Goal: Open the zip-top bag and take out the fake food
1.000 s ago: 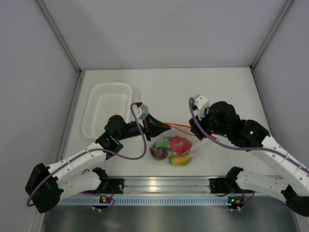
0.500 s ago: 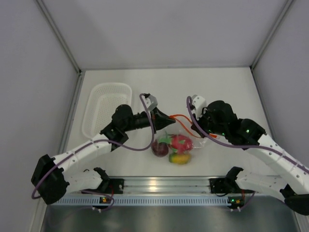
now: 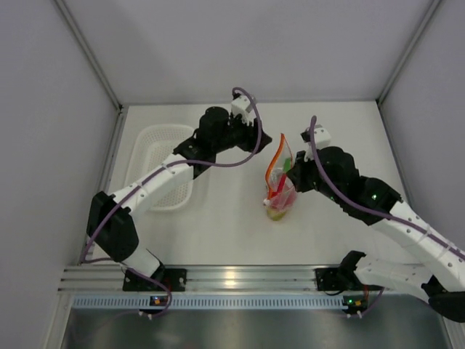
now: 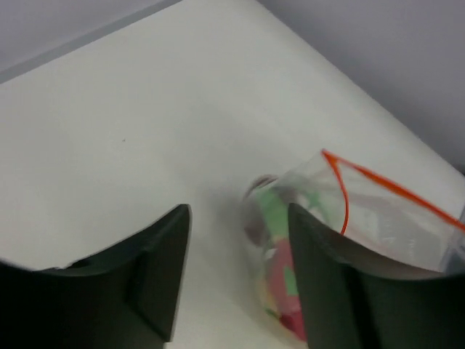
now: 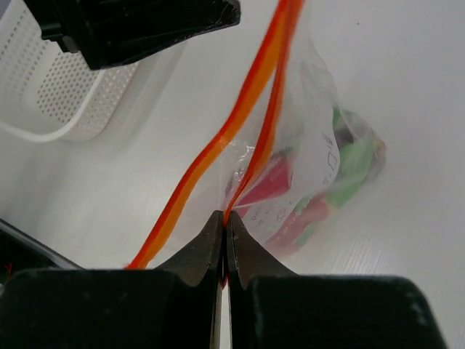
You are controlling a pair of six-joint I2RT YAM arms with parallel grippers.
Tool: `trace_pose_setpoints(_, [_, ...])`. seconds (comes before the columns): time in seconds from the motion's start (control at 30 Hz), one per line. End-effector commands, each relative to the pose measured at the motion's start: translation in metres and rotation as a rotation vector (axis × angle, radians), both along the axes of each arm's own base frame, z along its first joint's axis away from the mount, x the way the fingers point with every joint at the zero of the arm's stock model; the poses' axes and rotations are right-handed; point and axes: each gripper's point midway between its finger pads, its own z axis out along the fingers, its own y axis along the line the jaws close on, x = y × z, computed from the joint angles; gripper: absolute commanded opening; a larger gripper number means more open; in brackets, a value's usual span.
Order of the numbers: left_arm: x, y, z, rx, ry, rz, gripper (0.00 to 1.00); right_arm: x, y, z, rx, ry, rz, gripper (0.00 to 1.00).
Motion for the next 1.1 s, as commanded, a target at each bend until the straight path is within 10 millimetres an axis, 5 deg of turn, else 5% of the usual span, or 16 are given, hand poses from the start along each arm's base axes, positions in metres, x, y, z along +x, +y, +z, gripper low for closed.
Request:
trace_pose_setpoints(0.0, [0.007,0.022,0.008,-0.012,0.061,0.126,0.75,0.026,0.016,0.031,0.152,-0.074,-0.116,0.0])
trace_pose_setpoints(0.07, [0.003,0.033,0.007,-0.033,0.087,0.18,0.83,0.039,0.015,0.026,0.111,-0.066,-0.178,0.0])
trace_pose_setpoints(0.23, [-0.015,0.046,-0.011,-0.053,0.136,0.203,0.87,0.054,0.013,0.028,0.078,-0.077,-0.244,0.0])
trace_pose_setpoints(0.57, [-0.045,-0.006,-0.061,-0.027,0.31,-0.1,0.84,0.05,0.012,0.024,0.058,-0.09,-0.205,0.0])
trace_pose_setpoints(0.73, [-0.042,-0.008,-0.102,0.02,0.413,-0.06,0.82,0.049,0.01,0.018,0.023,-0.081,-0.204,0.0])
trace_pose_setpoints(0.93, [-0.049,-0.024,-0.12,0.046,0.469,-0.123,0.81,0.049,0.01,0.016,0.007,-0.083,-0.191,0.0])
trace_pose_setpoints(1.07, [-0.036,-0.016,-0.149,0.173,0.485,0.01,0.73,0.05,0.006,0.014,-0.008,-0.087,-0.203,0.0])
